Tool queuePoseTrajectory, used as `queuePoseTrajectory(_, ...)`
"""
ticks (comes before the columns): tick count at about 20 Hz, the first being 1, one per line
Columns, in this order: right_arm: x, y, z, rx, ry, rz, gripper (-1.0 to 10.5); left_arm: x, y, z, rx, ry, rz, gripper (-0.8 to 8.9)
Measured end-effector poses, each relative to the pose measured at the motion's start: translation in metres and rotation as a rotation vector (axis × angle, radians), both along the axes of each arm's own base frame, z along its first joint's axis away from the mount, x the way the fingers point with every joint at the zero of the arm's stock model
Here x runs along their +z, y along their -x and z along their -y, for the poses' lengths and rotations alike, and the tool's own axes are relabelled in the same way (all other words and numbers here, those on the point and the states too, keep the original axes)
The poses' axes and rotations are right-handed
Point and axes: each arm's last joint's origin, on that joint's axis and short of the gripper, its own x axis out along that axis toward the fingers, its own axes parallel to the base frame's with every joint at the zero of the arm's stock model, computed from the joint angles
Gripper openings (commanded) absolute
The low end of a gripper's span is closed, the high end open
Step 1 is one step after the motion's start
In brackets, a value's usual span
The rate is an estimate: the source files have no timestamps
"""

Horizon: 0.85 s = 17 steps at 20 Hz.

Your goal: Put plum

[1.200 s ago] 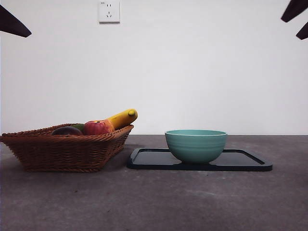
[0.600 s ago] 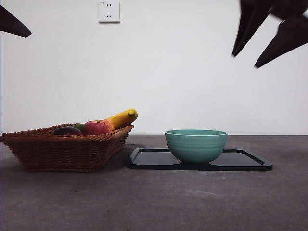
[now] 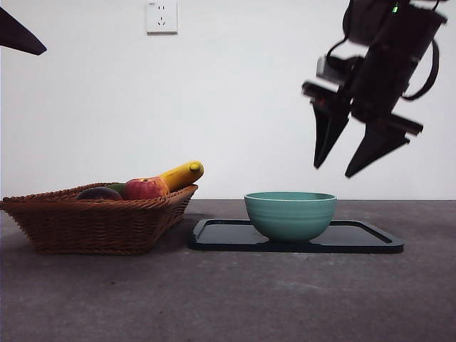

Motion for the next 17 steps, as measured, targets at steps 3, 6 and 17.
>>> queuePoseTrajectory(3, -0.016, -0.006, -0.005, 0.010, 0.012, -0.034, 2.7, 0.000, 0.000, 0.000, 0.000, 0.000, 0.000, 4.33)
queuePoseTrajectory(6, -0.027, -0.009, -0.013, 0.018, 0.045, -0.040, 2.3, 0.000, 0.000, 0.000, 0.000, 0.000, 0.000, 4.33)
queuePoseTrajectory(17, -0.039, -0.016, -0.018, 0.022, 0.063, -0.031, 0.1, 0.000, 0.000, 0.000, 0.000, 0.000, 0.000, 4.33)
